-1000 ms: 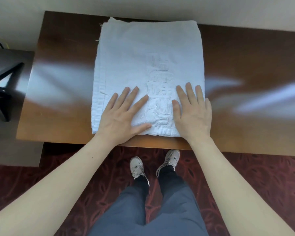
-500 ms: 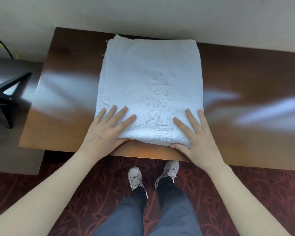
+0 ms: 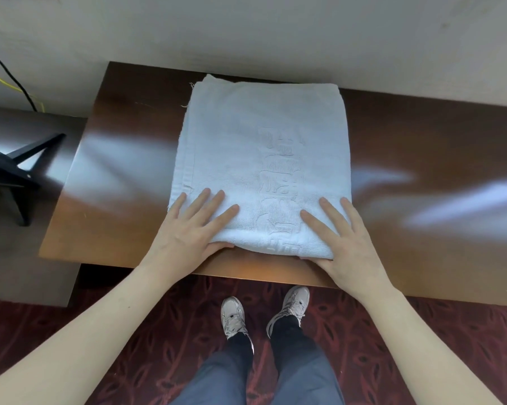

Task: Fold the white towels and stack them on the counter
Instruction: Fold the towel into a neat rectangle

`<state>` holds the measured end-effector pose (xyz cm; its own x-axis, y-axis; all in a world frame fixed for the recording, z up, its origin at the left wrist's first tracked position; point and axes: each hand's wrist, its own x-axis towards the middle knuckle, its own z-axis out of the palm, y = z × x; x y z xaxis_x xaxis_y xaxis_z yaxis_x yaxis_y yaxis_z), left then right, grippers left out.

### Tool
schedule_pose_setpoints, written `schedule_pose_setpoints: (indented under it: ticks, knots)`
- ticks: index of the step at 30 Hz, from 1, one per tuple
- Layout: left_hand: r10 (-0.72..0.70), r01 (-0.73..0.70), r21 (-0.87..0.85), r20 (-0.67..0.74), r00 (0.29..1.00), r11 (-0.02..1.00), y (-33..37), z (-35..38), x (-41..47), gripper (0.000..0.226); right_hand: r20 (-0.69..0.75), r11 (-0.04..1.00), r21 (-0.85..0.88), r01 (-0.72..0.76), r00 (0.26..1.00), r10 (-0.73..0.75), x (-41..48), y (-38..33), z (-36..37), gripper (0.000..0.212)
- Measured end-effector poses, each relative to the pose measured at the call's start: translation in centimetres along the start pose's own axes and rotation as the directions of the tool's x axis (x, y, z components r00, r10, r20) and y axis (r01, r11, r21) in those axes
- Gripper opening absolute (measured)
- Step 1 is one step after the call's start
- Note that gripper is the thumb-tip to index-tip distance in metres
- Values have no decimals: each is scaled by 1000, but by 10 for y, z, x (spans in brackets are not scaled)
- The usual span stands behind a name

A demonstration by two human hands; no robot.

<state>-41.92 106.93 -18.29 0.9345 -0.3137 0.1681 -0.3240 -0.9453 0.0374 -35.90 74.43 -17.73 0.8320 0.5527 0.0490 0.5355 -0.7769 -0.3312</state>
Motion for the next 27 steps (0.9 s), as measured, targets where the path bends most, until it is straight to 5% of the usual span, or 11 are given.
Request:
schedule_pose_setpoints:
  ticks: [5, 10, 18, 20, 24, 27]
  knots:
    - [124, -136, -88, -128, 984, 987, 29, 7, -8, 54, 18, 1000, 13, -23, 1000, 23, 0, -5, 2, 80]
    - [170, -178, -68, -102, 980, 982, 42, 15, -1, 76, 38, 990, 115, -78, 996, 75, 5, -5, -9, 76]
    - [89, -128, -201, -193, 977, 971, 28, 10, 30, 47, 259, 976, 164, -142, 961, 97, 35, 5, -39, 61]
    - [38, -73, -348, -106, 994, 935, 19, 3, 36, 47, 300, 983, 135, -127, 950, 81, 33, 2, -41, 76]
    - [-51, 214, -479, 331, 942, 851, 4, -32, 60, 41, 313, 993, 49, -106, 946, 86, 22, -15, -47, 118]
    - [-52, 276, -469, 435, 899, 839, -2, -44, 79, 41, 185, 989, -148, 20, 983, 8, 24, -19, -48, 116]
